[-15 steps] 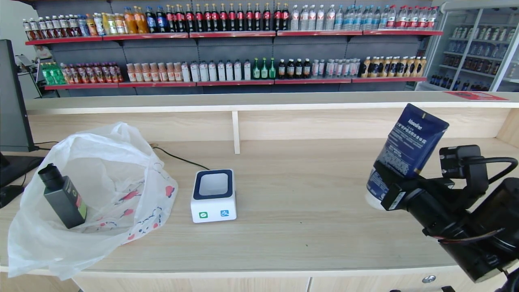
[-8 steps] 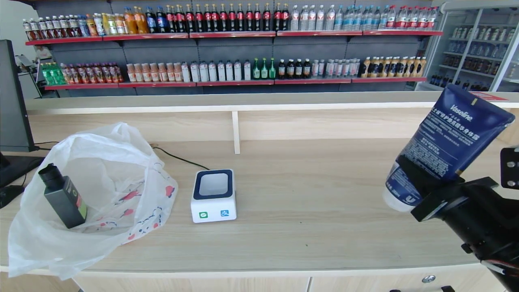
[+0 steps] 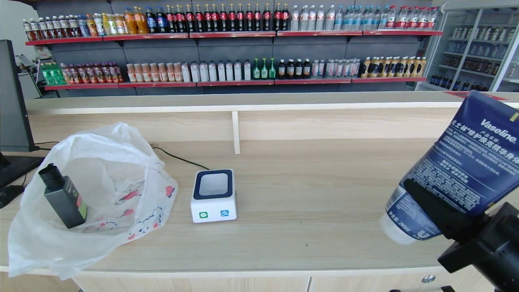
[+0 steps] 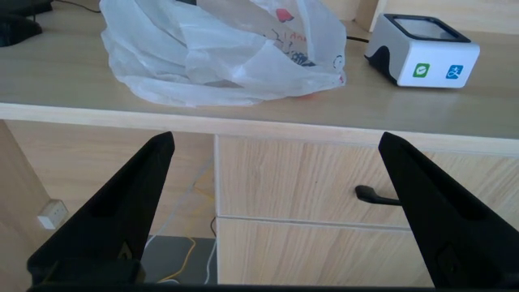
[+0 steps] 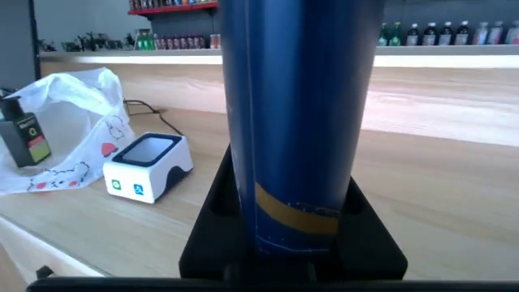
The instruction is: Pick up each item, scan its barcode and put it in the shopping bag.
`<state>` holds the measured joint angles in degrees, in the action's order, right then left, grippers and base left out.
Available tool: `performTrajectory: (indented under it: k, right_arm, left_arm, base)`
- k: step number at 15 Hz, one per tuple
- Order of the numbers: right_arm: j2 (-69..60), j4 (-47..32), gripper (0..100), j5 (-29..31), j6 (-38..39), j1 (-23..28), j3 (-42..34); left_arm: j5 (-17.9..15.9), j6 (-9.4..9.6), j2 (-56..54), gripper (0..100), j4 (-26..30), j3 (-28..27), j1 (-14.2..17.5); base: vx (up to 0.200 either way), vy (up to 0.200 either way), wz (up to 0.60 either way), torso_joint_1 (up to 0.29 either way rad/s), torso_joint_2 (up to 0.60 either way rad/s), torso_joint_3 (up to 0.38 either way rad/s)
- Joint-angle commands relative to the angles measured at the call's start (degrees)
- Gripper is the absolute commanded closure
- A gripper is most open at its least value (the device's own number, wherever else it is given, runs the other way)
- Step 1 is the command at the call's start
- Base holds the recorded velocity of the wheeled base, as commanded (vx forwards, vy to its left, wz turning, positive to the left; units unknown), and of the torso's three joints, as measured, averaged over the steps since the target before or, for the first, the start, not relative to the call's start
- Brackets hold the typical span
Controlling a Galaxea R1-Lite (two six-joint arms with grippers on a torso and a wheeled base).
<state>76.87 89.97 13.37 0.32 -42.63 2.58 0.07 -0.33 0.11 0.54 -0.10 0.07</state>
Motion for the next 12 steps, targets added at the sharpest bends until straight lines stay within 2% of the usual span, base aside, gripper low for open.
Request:
performTrajectory:
  k: [1, 4, 5, 6, 8, 12]
  right_arm:
    - [-1.0, 0.0, 100, -4.8, 3.4, -4.3, -0.9]
    - [-1.2, 0.0, 100, -12.1, 5.7, -4.3, -1.5]
    - [-1.2, 0.0, 100, -17.9, 7.5, -4.3, -1.4]
    - [-1.2, 0.0, 100, -19.9, 8.2, -4.3, -1.4]
    - [-0.9, 0.0, 100, -27.4, 12.2, -4.3, -1.2]
    - [-0.6, 0.0, 100, -36.0, 23.0, -4.4, 1.6]
  left_arm:
    - [0.0, -0.02, 0.0, 0, 0.0, 0.0, 0.0]
    - [0.0, -0.02, 0.0, 0, 0.0, 0.0, 0.0]
    - [0.0, -0.02, 0.0, 0, 0.0, 0.0, 0.0]
    - [0.0, -0.02, 0.0, 0, 0.0, 0.0, 0.0]
    - [0.0, -0.02, 0.0, 0, 0.0, 0.0, 0.0]
    - [0.0, -0.02, 0.0, 0, 0.0, 0.0, 0.0]
  base:
    - [0.0, 0.0, 0.0, 0.0, 0.0, 0.0]
    - [0.0, 0.0, 0.0, 0.0, 0.0, 0.0]
    - [0.0, 0.0, 0.0, 0.0, 0.0, 0.0]
    - [0.0, 0.0, 0.0, 0.0, 0.0, 0.0]
    - [0.0, 0.0, 0.0, 0.0, 0.0, 0.0]
    - [0.0, 0.0, 0.0, 0.0, 0.0, 0.0]
